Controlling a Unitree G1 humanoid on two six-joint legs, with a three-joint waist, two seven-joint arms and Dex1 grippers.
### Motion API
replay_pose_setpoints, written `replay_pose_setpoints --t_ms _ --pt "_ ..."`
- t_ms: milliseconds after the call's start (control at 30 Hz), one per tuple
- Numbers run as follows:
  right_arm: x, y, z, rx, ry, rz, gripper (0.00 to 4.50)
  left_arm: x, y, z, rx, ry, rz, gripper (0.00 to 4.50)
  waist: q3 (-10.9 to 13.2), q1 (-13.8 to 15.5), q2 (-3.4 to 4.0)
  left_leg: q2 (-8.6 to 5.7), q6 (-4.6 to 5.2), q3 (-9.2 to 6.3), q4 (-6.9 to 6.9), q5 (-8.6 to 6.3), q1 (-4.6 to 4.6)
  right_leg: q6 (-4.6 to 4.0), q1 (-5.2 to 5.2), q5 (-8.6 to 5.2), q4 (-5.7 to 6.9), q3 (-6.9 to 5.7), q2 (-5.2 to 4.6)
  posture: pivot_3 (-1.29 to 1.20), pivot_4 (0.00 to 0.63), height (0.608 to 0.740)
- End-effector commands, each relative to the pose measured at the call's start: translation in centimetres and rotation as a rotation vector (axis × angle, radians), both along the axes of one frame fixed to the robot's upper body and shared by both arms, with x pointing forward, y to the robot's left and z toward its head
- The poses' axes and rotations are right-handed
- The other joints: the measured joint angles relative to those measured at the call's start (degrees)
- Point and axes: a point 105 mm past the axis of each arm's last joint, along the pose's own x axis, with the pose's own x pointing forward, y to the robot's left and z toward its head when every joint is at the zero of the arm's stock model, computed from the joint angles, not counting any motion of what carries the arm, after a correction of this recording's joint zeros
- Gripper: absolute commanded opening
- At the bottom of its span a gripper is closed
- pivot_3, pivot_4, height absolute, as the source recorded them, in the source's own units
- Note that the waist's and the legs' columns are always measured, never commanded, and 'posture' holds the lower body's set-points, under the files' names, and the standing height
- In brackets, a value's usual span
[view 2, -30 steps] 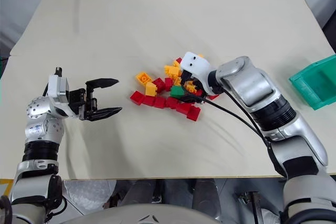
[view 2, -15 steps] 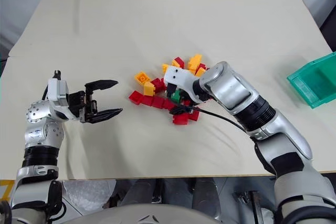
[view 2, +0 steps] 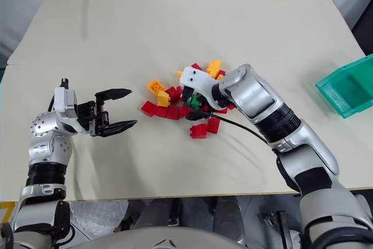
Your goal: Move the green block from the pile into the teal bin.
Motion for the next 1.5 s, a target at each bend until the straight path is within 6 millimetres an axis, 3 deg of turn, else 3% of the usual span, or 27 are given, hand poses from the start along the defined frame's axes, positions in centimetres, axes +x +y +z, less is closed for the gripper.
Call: replay_pose_setpoints --t_ms 33,200,533,1233,1333,1500 --pt "-0.2 0.0 1.8 0.064 -0.072 0.024 3.45 -0.1 -0.1 0.8 -0.008 -0.045 -0.005 4.5 0.0 0.05 0.0 0.0 0.0 0.0 0.0 0.0 0.0 0.0 0.0 0.0 0.0 -0.01 0.0 0.0 0.15 0.74" --pt "-0.5 -0.8 1.0 0.063 -0.105 0.057 3.45 0.0 -0.2 0.8 -0.01 -0.047 -0.008 4.5 0.0 0.15 0.0 0.0 0.0 0.01 0.0 0.0 0.0 0.0 0.01 0.0 0.0 -0.01 0.0 0.0 0.15 0.74" --pt "-1.5 -0.5 -0.6 0.029 -0.012 0.067 3.45 0.1 -0.3 0.8 -0.018 -0.047 0.0 4.5 0.0 0.0 0.0 0.02 0.0 0.04 0.02 0.0 0.02 0.0 -0.01 0.0 0.05 0.02 0.0 0.0 0.15 0.74" --pt "-0.2 -1.0 -1.5 -0.034 0.027 -0.029 3.45 0.3 0.0 0.9 -0.026 -0.057 0.032 4.5 0.0 0.55 0.0 0.01 -0.02 0.01 0.21 -0.02 -0.01 -0.01 0.01 0.0 0.15 0.03 -0.01 0.0 0.15 0.74" --pt "-0.2 -0.9 -1.5 -0.032 0.032 -0.028 4.43 0.3 0.0 1.0 -0.026 -0.059 0.035 4.5 0.0 0.52 0.0 0.02 -0.02 0.01 0.21 -0.02 -0.01 -0.01 0.01 0.0 0.16 0.03 -0.01 0.0 0.15 0.74" --pt "-0.3 -1.0 -1.5 -0.065 0.005 -0.006 4.47 0.4 0.0 1.0 -0.027 -0.06 0.039 4.5 0.0 0.51 0.0 0.02 -0.02 0.01 0.26 -0.02 -0.01 -0.01 0.0 0.01 0.2 0.04 -0.01 0.0 0.15 0.74"
